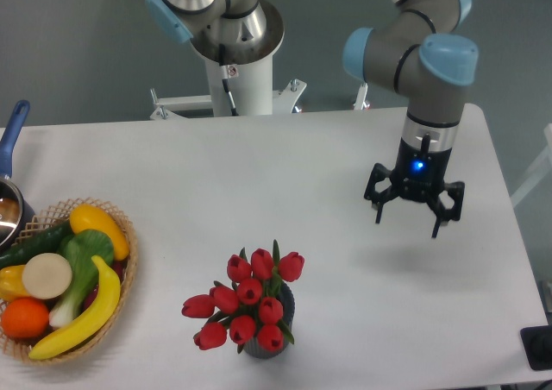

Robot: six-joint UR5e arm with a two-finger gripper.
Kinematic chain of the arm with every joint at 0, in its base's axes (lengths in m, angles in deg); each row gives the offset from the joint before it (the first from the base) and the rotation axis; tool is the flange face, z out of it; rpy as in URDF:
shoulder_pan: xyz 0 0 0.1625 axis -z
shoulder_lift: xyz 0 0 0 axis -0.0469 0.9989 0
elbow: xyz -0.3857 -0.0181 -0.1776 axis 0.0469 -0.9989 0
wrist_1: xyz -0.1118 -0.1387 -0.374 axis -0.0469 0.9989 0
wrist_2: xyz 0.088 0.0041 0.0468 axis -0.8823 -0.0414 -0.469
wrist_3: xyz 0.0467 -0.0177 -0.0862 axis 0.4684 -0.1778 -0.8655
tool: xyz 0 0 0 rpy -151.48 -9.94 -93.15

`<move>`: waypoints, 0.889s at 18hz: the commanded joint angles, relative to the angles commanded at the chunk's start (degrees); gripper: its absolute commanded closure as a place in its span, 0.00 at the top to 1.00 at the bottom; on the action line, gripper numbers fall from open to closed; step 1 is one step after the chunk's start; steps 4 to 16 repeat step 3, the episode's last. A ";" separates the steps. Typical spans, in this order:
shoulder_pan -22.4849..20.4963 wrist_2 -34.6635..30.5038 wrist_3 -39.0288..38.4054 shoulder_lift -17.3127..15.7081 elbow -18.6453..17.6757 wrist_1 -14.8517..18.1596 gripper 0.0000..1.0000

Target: Insert the flowers into the vase

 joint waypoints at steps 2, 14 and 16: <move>-0.09 -2.79 0.61 0.34 -0.35 0.35 1.00; 0.00 -5.60 0.88 0.61 -0.61 0.35 1.00; 0.00 -5.60 0.88 0.61 -0.61 0.35 1.00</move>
